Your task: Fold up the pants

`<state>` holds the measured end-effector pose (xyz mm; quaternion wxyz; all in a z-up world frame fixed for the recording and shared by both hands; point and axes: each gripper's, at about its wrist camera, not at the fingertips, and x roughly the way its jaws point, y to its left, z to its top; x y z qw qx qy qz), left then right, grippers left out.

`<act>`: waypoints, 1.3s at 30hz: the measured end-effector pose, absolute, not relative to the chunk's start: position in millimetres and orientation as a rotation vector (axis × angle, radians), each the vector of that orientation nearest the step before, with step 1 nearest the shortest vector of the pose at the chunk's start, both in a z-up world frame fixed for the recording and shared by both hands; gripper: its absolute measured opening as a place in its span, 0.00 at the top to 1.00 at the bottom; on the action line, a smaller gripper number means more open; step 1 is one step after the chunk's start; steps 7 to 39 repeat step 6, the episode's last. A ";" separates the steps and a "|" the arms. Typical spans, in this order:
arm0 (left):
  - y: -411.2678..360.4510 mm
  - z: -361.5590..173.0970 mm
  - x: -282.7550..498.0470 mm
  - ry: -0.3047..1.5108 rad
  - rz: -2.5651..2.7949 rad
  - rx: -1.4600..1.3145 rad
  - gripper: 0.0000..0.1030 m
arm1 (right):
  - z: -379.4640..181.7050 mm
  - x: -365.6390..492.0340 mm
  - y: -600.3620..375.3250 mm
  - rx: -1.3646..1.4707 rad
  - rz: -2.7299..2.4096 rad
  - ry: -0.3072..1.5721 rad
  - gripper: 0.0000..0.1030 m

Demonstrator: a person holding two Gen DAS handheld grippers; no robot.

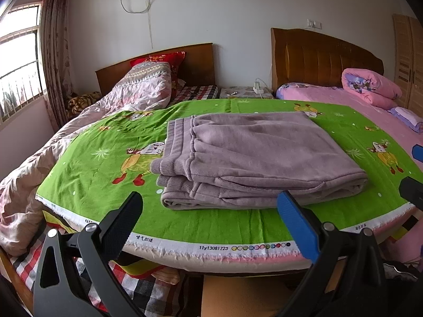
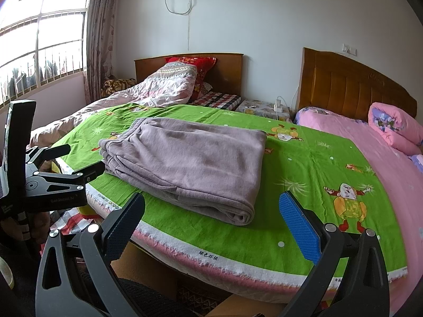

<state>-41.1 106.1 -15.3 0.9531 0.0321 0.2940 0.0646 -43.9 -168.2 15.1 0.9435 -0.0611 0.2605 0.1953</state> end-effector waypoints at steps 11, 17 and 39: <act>107.3 -16.3 -38.9 0.604 0.129 0.071 0.02 | 11.6 -43.4 -168.7 -0.127 0.402 0.539 0.05; 107.3 -16.3 -38.9 0.604 0.129 0.071 0.02 | 11.6 -43.4 -168.7 -0.127 0.402 0.539 0.05; 107.3 -16.3 -38.9 0.604 0.129 0.071 0.02 | 11.6 -43.4 -168.7 -0.127 0.402 0.539 0.05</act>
